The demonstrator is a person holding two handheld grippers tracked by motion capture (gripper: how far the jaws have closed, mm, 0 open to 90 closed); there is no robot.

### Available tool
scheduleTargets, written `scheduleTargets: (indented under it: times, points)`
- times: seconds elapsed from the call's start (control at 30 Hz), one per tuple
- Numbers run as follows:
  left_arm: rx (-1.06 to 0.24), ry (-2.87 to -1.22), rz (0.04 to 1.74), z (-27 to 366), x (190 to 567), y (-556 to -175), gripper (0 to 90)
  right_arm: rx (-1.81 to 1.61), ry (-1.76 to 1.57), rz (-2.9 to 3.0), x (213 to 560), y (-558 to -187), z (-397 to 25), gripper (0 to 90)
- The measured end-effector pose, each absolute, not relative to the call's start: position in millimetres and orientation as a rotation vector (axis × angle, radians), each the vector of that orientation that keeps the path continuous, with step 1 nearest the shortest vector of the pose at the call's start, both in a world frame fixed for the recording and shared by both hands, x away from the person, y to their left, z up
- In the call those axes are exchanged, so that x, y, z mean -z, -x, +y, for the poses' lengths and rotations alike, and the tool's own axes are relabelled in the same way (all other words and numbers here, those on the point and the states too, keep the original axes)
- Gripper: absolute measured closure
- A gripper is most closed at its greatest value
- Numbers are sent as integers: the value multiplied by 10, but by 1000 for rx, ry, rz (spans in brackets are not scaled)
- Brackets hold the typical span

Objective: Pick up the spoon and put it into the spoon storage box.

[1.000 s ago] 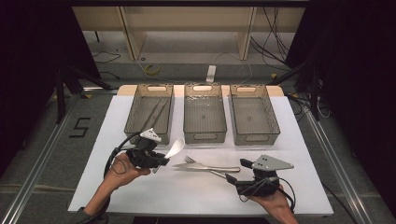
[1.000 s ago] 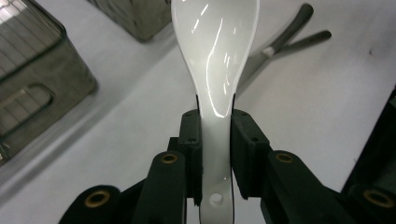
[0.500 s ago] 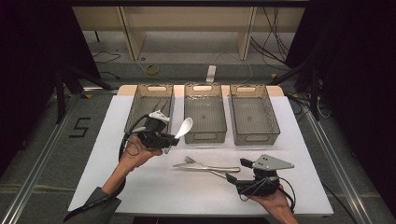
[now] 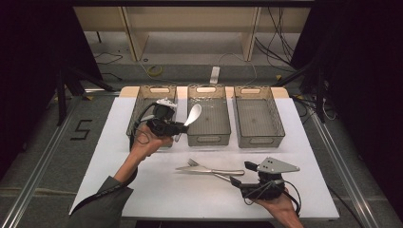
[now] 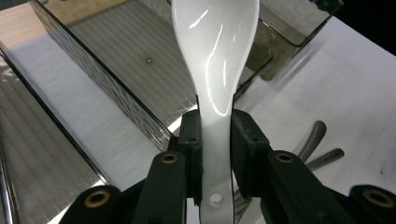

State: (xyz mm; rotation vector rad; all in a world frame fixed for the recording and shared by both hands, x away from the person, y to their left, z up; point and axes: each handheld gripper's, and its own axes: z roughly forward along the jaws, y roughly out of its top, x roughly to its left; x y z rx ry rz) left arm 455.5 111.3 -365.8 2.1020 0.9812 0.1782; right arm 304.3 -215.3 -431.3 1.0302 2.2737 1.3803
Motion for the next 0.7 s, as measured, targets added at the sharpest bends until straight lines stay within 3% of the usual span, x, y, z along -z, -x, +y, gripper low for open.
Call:
scheduleTargets:
  times: [0.7]
  points:
    - [-193,-2041,1090,956,3687,-5032,750,-1380,-1027,2273,4311,-3041,-2164,239]
